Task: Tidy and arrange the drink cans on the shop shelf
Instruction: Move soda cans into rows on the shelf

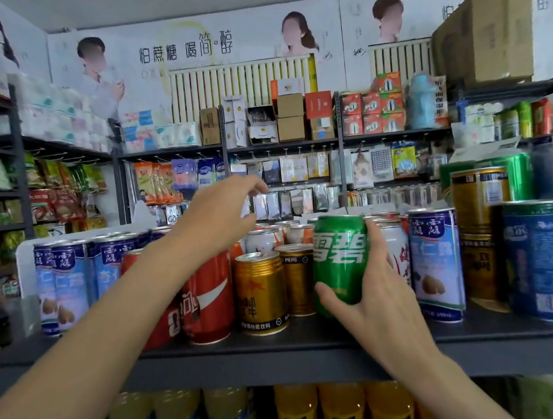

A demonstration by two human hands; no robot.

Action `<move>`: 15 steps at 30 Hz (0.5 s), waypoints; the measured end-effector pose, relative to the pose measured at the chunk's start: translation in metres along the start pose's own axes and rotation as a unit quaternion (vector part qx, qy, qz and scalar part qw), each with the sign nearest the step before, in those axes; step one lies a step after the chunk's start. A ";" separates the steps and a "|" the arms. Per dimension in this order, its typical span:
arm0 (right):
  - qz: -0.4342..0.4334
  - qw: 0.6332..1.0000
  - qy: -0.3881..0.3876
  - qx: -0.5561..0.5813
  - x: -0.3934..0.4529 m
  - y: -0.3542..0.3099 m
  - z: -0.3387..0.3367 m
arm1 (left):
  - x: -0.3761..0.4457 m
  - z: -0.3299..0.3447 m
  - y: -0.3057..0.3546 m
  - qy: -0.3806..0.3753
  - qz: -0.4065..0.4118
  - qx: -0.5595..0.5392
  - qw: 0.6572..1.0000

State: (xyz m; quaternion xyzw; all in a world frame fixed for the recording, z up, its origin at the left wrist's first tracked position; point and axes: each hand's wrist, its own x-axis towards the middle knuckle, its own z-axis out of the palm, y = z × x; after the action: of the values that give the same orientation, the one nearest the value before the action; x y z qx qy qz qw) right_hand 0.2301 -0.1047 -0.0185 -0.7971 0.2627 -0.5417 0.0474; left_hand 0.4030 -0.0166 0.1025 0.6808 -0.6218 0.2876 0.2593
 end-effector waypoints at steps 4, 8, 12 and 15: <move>0.017 0.996 -0.030 -0.077 -0.003 -0.008 0.009 | -0.010 0.005 -0.005 -0.062 -0.038 0.013 0.997; 0.033 0.986 -0.064 -0.152 -0.005 -0.012 0.013 | -0.018 0.004 -0.009 -0.101 -0.068 0.011 0.993; 0.008 0.969 -0.010 -0.245 0.001 -0.014 0.008 | -0.018 0.002 -0.011 -0.102 -0.081 0.000 0.991; -0.052 0.962 0.026 -0.268 0.014 -0.019 -0.005 | -0.014 0.000 -0.014 -0.098 -0.082 -0.007 0.992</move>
State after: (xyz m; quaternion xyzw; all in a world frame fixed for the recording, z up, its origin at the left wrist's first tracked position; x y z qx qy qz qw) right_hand 0.2370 -0.0941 0.0021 -0.7791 0.3574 -0.4734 -0.2029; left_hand 0.4156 -0.0054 0.0921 0.7528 -0.5878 0.1932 0.2247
